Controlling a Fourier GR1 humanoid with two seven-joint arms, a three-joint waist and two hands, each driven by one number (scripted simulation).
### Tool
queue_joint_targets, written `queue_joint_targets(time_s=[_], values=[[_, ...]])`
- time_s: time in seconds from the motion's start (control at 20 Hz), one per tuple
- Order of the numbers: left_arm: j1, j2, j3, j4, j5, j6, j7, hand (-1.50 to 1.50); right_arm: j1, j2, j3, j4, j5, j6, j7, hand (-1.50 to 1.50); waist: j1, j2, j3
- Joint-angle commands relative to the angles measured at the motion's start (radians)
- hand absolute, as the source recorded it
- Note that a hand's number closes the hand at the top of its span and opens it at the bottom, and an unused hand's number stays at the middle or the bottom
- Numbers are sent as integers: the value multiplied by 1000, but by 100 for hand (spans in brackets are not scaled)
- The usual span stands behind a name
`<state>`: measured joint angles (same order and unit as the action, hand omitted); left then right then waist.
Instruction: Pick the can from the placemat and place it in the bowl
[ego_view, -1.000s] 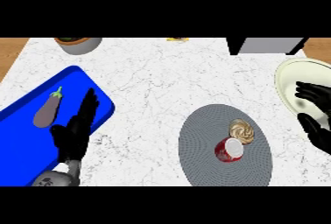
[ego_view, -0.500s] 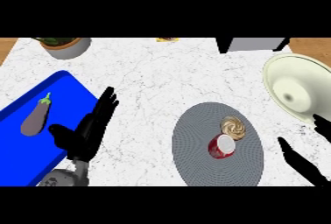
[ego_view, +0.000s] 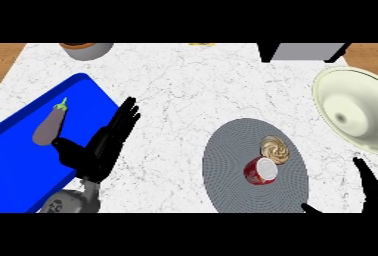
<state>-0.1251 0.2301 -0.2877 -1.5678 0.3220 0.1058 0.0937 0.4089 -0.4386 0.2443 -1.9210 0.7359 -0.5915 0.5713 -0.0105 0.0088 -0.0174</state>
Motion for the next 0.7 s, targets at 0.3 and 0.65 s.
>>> queue_joint_targets(time_s=[0.3,0.65], values=[[-51,-6,-2,-9,23,-26,39,0,-106,112,111,-153,227,437,622,-150,57,8,5],[-40,-7,-3,11,18,-35,35,0,-272,319,179,-124,326,671,893,-150,55,1,10]])
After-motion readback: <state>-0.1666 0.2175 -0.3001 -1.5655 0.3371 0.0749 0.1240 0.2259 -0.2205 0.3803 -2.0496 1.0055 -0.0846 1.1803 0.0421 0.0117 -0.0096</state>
